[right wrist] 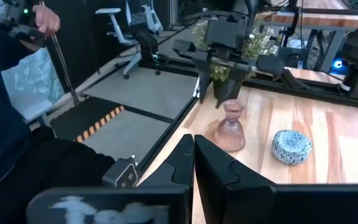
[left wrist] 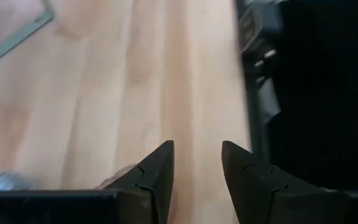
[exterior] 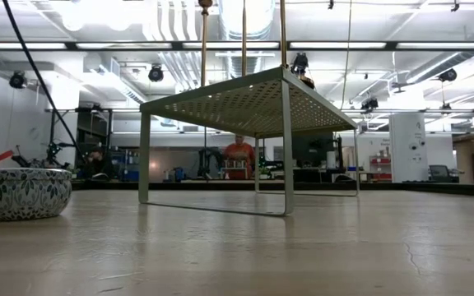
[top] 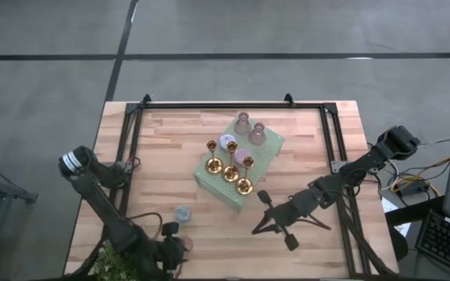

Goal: Pick & Place candle stick holders
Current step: Put the purple glass candle holder aligned with the other purple glass candle holders on the shelf

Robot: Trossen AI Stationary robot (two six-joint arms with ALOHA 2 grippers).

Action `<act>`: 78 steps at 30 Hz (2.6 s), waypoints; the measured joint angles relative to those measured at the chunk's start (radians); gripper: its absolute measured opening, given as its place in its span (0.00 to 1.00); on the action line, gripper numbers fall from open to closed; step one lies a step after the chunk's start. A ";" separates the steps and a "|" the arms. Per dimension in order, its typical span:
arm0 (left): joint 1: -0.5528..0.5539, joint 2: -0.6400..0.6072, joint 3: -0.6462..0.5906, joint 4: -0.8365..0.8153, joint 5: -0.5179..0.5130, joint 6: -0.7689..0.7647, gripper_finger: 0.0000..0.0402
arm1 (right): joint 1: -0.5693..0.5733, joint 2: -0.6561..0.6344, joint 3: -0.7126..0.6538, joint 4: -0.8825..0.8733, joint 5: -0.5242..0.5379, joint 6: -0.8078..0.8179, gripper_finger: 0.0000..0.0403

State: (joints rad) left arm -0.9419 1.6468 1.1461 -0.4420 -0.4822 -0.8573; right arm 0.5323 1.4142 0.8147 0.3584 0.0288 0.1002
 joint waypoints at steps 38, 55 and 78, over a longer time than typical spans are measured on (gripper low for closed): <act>0.075 0.133 0.237 -0.672 -0.038 -0.204 0.34 | -0.002 0.001 0.009 -0.009 0.000 -0.021 0.02; 0.128 0.147 0.189 -0.602 0.029 -0.165 0.19 | -0.001 0.001 0.003 -0.010 -0.001 -0.005 0.02; 0.206 0.150 0.420 -0.302 -0.088 0.423 0.08 | 0.040 0.016 -0.039 -0.039 0.000 0.189 0.02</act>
State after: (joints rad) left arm -0.7356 1.7966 1.5658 -0.7440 -0.5699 -0.4339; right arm 0.5719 1.4298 0.7757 0.3193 0.0291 0.2896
